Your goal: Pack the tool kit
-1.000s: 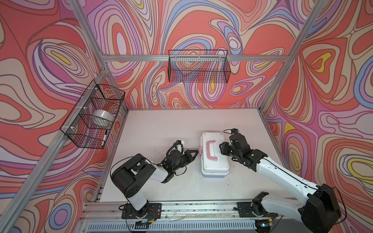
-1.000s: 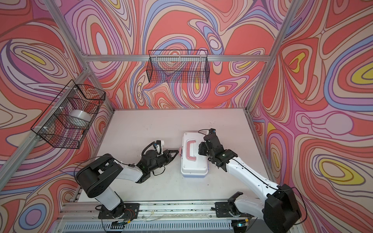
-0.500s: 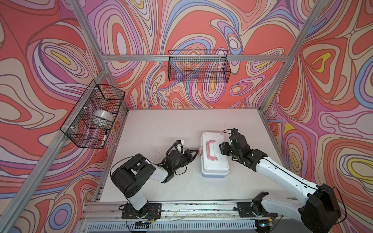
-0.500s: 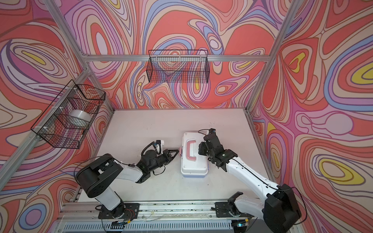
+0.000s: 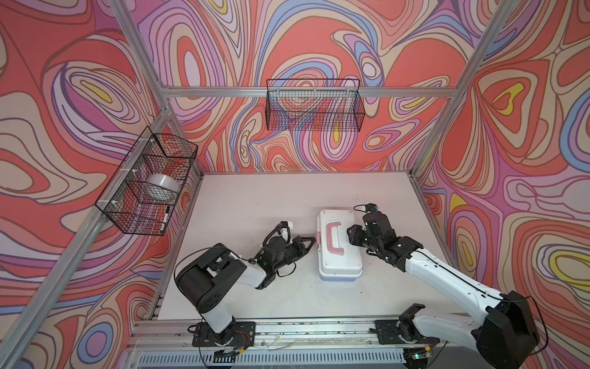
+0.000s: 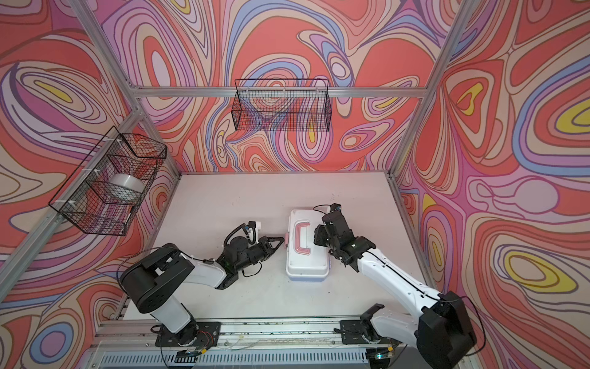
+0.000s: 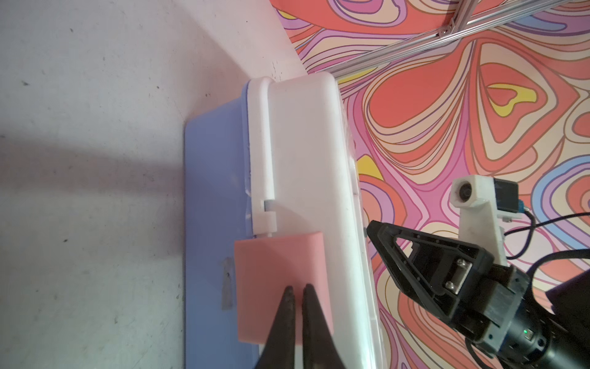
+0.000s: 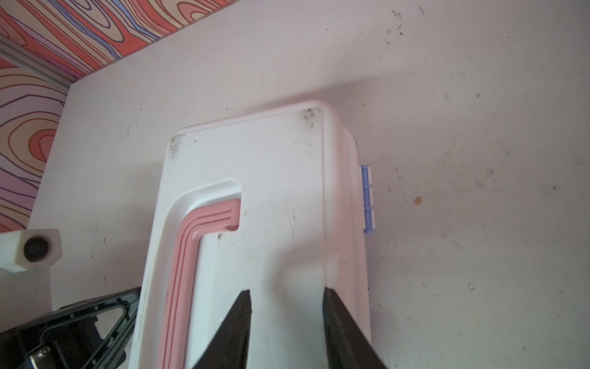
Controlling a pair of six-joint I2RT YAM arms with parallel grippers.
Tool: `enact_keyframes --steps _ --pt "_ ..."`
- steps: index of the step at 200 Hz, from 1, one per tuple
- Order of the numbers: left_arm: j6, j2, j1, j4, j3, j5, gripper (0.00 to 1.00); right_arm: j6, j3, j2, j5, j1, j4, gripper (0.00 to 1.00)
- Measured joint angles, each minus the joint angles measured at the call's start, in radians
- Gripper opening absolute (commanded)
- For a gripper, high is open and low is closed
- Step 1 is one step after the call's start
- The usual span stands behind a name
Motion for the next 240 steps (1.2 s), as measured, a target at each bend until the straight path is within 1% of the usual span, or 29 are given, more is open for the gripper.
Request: enact_keyframes --steps 19,168,240 --pt "0.003 0.0 0.0 -0.009 0.002 0.002 0.15 0.0 0.0 0.0 0.0 0.0 0.0 0.39" --pt "0.04 -0.023 -0.002 -0.094 0.04 0.005 0.16 0.0 -0.006 0.001 0.002 -0.001 0.013 0.39" --pt "0.044 -0.021 -0.004 -0.095 0.052 0.008 0.16 0.0 -0.011 0.001 0.005 -0.001 0.025 0.39"
